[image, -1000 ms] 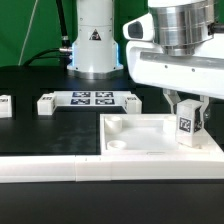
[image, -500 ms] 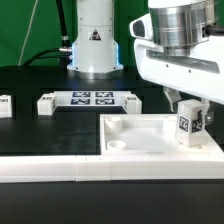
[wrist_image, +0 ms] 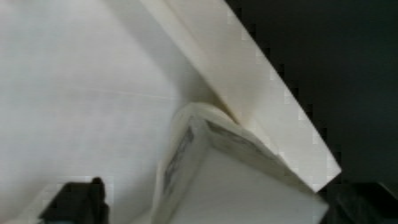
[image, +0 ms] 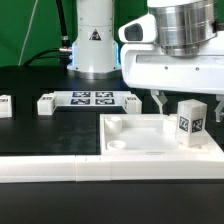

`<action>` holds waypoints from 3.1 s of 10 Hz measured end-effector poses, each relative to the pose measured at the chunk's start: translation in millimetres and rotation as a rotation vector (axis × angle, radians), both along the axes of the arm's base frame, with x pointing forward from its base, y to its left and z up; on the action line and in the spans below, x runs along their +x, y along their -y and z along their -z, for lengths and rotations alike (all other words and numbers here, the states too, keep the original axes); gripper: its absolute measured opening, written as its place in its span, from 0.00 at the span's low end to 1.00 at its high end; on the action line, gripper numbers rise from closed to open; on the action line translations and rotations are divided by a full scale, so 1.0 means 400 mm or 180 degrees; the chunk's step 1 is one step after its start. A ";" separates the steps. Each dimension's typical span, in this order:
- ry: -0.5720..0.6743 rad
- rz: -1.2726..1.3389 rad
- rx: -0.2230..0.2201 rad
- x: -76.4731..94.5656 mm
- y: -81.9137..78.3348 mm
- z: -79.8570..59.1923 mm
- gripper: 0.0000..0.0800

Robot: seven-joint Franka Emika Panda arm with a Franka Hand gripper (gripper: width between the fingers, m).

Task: Assemble one leg

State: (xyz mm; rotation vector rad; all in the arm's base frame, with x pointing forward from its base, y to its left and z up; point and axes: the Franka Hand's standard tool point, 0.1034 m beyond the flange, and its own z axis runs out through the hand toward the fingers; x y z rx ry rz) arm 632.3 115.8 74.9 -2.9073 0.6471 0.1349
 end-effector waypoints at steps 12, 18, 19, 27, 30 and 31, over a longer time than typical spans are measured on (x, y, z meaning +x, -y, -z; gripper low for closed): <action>0.0441 -0.2340 -0.0086 0.009 0.003 0.000 0.36; 0.0273 -0.0580 -0.0120 0.008 0.006 0.004 0.36; 0.0203 -0.0119 -0.0127 0.008 0.008 0.004 0.36; -0.0251 0.2639 -0.0135 0.009 0.011 0.008 0.36; -0.0189 0.2276 -0.0126 0.009 0.007 0.007 0.49; -0.0148 0.1969 -0.0121 0.010 0.001 0.005 0.72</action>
Offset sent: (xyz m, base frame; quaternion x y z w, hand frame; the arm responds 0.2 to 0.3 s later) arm -0.0020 0.0069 0.0092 -0.0422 0.0421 -0.2356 0.9700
